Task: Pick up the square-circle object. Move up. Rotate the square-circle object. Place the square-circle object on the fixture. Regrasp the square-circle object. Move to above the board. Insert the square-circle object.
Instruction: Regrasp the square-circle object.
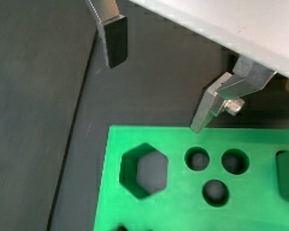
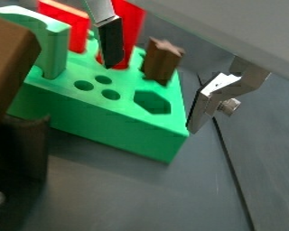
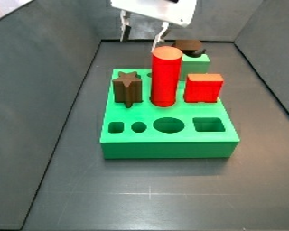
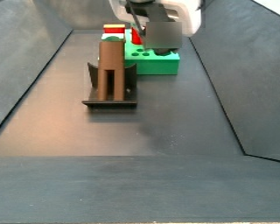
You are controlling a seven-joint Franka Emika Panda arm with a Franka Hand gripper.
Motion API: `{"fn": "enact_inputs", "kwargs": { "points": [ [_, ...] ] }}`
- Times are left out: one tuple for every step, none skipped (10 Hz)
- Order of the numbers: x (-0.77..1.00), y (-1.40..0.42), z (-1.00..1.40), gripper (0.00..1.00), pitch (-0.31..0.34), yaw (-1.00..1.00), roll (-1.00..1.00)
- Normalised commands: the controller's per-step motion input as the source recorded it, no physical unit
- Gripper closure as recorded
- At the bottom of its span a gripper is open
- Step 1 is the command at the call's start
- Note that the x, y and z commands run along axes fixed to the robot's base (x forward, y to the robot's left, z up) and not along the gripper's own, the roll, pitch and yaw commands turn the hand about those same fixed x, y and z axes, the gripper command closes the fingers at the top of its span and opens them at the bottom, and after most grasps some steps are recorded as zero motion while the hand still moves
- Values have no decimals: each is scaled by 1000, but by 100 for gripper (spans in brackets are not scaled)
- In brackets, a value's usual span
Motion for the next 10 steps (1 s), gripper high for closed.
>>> {"fn": "enact_inputs", "kwargs": {
  "points": [
    [-31, -22, 6, 0, -252, -1000, 756],
    [-45, -21, 9, 0, -277, -1000, 750],
    [-53, -18, 9, 0, -300, -1000, 743],
    [-55, -15, 12, 0, -325, -1000, 732],
    [-50, -15, 5, 0, -339, -1000, 724],
    [-47, -15, 3, 0, -347, -1000, 714],
    [-48, -10, 4, 0, -347, -1000, 705],
    [-45, -6, -2, 0, -340, -1000, 687],
    [-42, -6, -2, 0, -316, -1000, 672],
    [-47, -9, -2, 0, -287, -1000, 666]
  ]
}}
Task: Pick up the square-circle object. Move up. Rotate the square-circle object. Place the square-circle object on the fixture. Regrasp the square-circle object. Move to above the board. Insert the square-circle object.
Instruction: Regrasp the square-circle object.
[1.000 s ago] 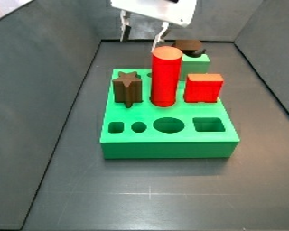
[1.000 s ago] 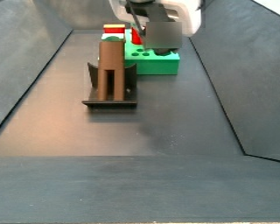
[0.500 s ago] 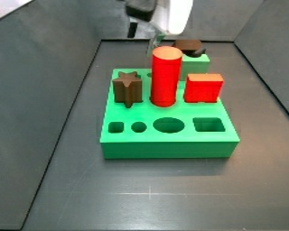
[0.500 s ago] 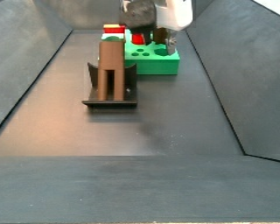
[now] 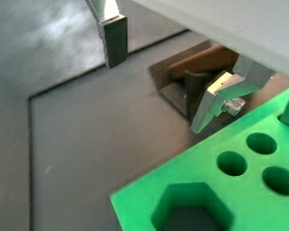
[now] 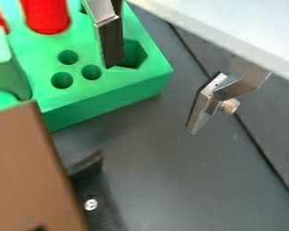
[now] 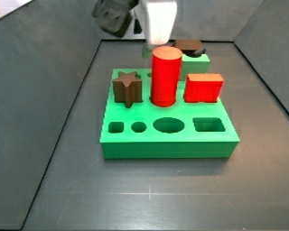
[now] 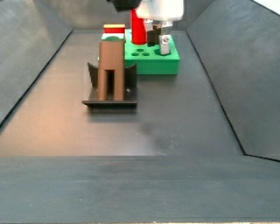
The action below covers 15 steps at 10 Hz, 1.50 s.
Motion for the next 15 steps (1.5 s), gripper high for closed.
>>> {"fn": "enact_inputs", "kwargs": {
  "points": [
    [-48, -7, -6, 0, -256, -1000, 659],
    [-40, 3, -10, 0, -128, -820, 524],
    [-36, -4, -10, 0, 9, -549, 336],
    [-31, 1, -6, 0, 84, -371, 222],
    [-24, 5, 2, 0, 128, -249, 154],
    [1000, 0, 5, 0, 194, -201, 132],
    [1000, 1, -8, 0, 221, -117, 109],
    [1000, -5, -24, 0, 234, -57, 103],
    [1000, -7, -19, 0, 230, -26, 98],
    [1000, -15, -12, 0, 212, 28, 72],
    [1000, -18, -12, 0, 198, 50, 52],
    [1000, -19, -10, 0, 191, 58, 39],
    [1000, -19, -6, 0, 180, 59, 22],
    [1000, -21, -7, 0, 174, 58, 13],
    [951, -22, -2, 0, 178, 56, 9]
  ]
}}
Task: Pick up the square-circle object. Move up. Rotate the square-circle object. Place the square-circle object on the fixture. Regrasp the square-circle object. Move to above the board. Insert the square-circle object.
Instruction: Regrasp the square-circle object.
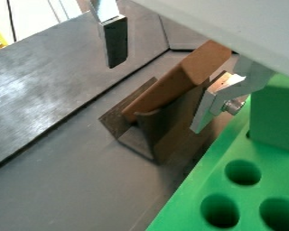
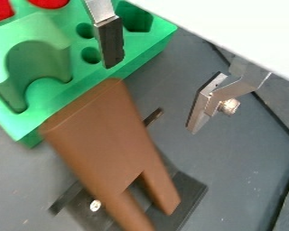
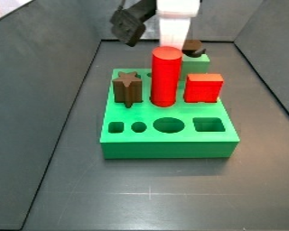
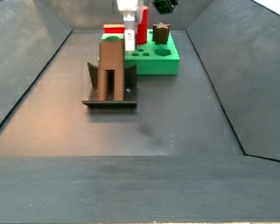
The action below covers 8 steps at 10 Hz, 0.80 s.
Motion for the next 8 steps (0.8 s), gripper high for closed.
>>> {"fn": "enact_inputs", "kwargs": {
  "points": [
    [891, -24, 0, 0, 177, 54, 5],
    [773, -18, -5, 0, 180, 53, 1],
    [688, -18, 3, 0, 183, 53, 0],
    [580, -18, -3, 0, 188, 53, -4],
    [502, -18, 1, 0, 193, 55, -4],
    [417, -21, 2, 0, 199, 58, -3],
    [382, -21, 2, 0, 199, 58, -6],
    [317, -17, 1, 0, 196, 58, -13]
  ]
}}
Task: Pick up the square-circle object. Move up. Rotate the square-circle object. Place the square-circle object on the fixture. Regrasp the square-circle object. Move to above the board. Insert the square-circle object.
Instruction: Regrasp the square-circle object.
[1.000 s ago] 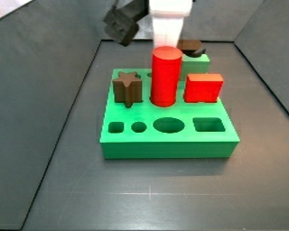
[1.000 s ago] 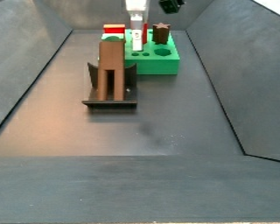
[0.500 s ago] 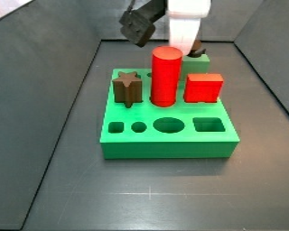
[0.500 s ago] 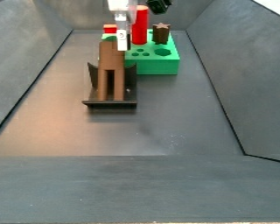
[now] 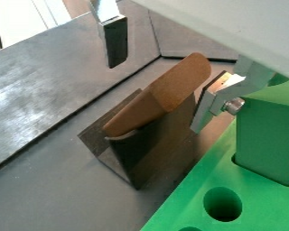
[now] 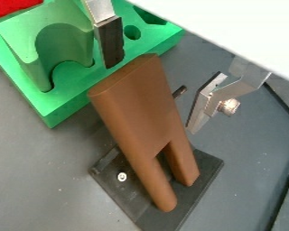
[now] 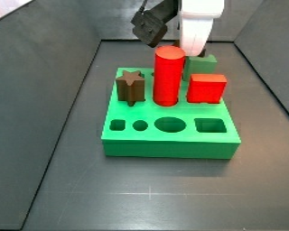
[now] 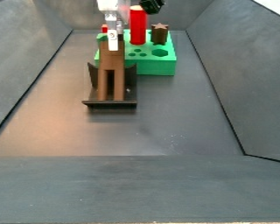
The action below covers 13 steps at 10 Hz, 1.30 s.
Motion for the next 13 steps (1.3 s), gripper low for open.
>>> {"fn": "enact_inputs", "kwargs": {
  "points": [
    [274, -15, -3, 0, 200, 59, -14],
    [224, -15, 1, 0, 205, 59, -12],
    [198, -16, 3, 0, 207, 59, -12],
    [149, -17, 2, 0, 212, 62, -12],
    [107, -18, -1, 0, 211, 62, -15],
    [98, -14, -2, 0, 202, 63, -21],
    [98, -11, -1, 0, 202, 64, -21],
    [98, -12, -2, 0, 201, 64, -21],
    [98, -12, -2, 0, 201, 64, -21],
    [98, -12, -2, 0, 201, 64, -21],
    [98, -12, -2, 0, 201, 64, -21],
    [98, -12, -2, 0, 201, 64, -21],
    [98, -12, -2, 0, 201, 63, -20]
  ]
}}
